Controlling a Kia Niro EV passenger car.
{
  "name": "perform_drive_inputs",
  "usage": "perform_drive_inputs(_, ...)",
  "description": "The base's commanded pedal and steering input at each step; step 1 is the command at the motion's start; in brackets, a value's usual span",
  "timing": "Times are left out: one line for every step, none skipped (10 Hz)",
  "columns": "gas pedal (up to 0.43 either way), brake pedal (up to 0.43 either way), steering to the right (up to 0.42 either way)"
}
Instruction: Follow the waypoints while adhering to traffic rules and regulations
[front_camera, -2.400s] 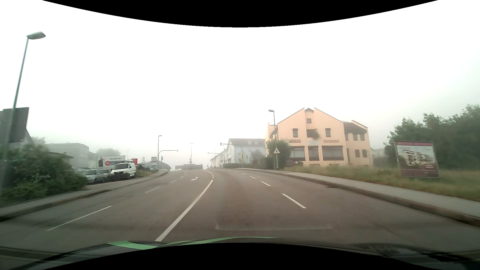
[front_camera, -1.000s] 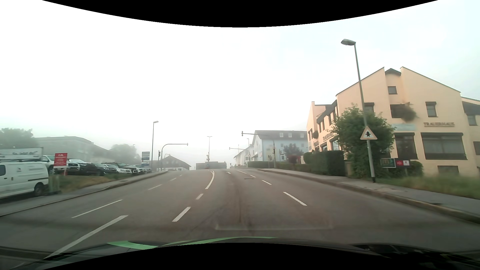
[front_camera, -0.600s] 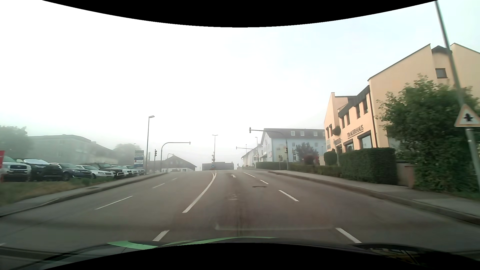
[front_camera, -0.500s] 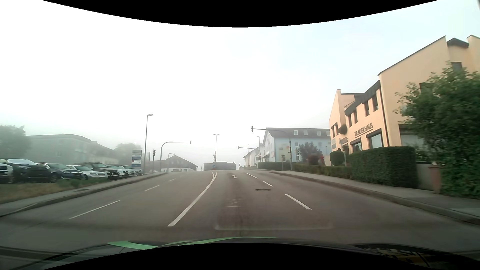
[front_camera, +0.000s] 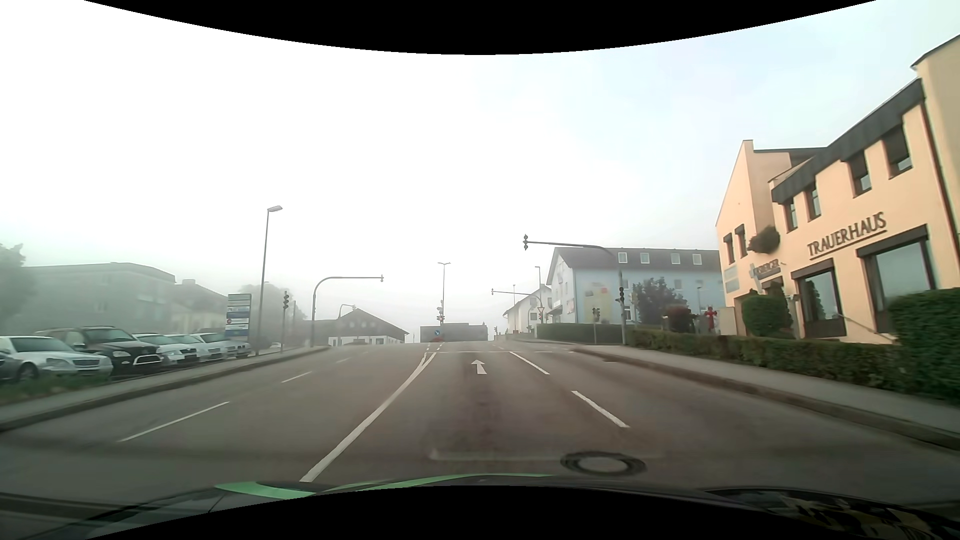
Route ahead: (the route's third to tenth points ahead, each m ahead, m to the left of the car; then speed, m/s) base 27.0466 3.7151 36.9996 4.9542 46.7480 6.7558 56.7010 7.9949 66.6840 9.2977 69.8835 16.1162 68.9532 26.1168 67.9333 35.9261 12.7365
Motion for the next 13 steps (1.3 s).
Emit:
perform_drive_inputs(0.000,0.000,-0.022)
perform_drive_inputs(0.000,0.000,-0.022)
perform_drive_inputs(0.000,0.000,-0.022)
perform_drive_inputs(0.000,0.000,-0.022)
perform_drive_inputs(0.000,0.000,-0.022)
perform_drive_inputs(0.000,0.000,-0.022)
perform_drive_inputs(0.000,0.000,-0.022)
perform_drive_inputs(0.000,0.000,-0.022)
perform_drive_inputs(0.000,0.000,-0.022)
perform_drive_inputs(0.000,0.006,-0.022)
perform_drive_inputs(0.000,0.024,-0.021)
perform_drive_inputs(0.000,0.098,-0.019)
perform_drive_inputs(0.000,0.134,-0.019)
